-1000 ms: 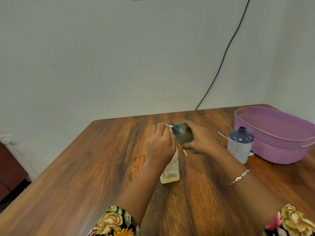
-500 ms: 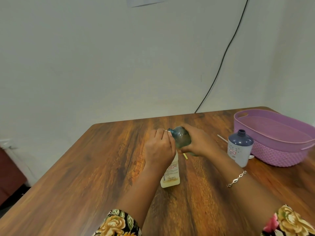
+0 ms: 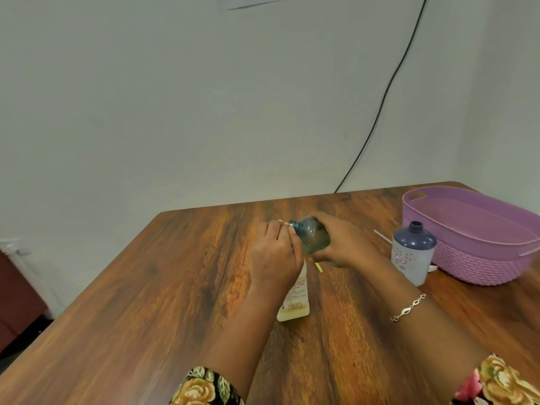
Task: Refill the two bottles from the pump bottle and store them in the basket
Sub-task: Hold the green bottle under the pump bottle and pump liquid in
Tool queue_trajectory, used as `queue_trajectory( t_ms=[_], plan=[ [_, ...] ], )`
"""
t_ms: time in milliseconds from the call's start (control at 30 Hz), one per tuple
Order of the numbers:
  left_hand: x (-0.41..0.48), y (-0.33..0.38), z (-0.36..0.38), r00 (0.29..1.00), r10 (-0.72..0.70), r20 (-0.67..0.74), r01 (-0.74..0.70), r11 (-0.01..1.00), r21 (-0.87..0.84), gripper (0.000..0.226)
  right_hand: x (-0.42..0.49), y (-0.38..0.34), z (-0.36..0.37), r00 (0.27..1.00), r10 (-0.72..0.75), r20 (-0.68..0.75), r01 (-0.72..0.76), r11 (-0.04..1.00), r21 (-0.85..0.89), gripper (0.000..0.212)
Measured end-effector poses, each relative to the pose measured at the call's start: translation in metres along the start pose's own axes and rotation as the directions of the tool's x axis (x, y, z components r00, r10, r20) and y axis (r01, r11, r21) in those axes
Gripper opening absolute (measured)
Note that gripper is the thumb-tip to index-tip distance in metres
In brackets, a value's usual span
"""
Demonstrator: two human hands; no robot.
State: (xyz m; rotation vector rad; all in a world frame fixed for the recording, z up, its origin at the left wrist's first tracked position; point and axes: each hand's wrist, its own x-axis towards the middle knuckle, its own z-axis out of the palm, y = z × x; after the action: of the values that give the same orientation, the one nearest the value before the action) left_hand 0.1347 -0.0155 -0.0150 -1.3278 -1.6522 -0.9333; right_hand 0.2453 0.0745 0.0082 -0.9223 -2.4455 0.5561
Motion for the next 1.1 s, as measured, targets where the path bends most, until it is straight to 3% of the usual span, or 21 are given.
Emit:
queue_trajectory(
  t_ms=[367, 567, 733, 833, 967, 1100],
  plan=[
    [0.012, -0.002, -0.005, 0.999, -0.039, 0.023, 0.039, 0.999, -0.005, 0.039, 0.001, -0.006, -0.006, 1.0, 0.001, -0.006, -0.001, 0.999, 0.037, 0.08],
    [-0.001, 0.0, 0.0, 0.999, -0.027, 0.033, 0.027, 1.0, -0.007, 0.062, -0.002, -0.004, 0.0, 0.999, 0.03, 0.023, -0.03, 0.999, 0.013, 0.077],
    [0.0, 0.002, -0.006, 0.997, -0.032, 0.065, 0.032, 0.999, -0.005, 0.038, -0.002, -0.007, -0.003, 1.0, 0.025, 0.007, -0.025, 0.998, 0.055, 0.081],
    [0.006, 0.001, -0.007, 0.998, -0.049, 0.045, 0.05, 0.999, -0.021, 0.04, 0.0, -0.009, -0.007, 1.0, 0.021, -0.005, -0.02, 0.999, 0.05, 0.082],
    [0.002, 0.0, -0.001, 1.0, -0.009, 0.003, 0.009, 1.0, -0.013, 0.06, 0.0, -0.007, -0.005, 1.0, 0.025, 0.013, -0.025, 1.0, 0.009, 0.08],
    [0.002, 0.0, 0.0, 1.0, -0.009, 0.012, 0.008, 0.999, 0.031, 0.042, -0.003, -0.004, -0.001, 0.998, 0.045, 0.033, -0.046, 0.998, 0.039, 0.079]
  ],
)
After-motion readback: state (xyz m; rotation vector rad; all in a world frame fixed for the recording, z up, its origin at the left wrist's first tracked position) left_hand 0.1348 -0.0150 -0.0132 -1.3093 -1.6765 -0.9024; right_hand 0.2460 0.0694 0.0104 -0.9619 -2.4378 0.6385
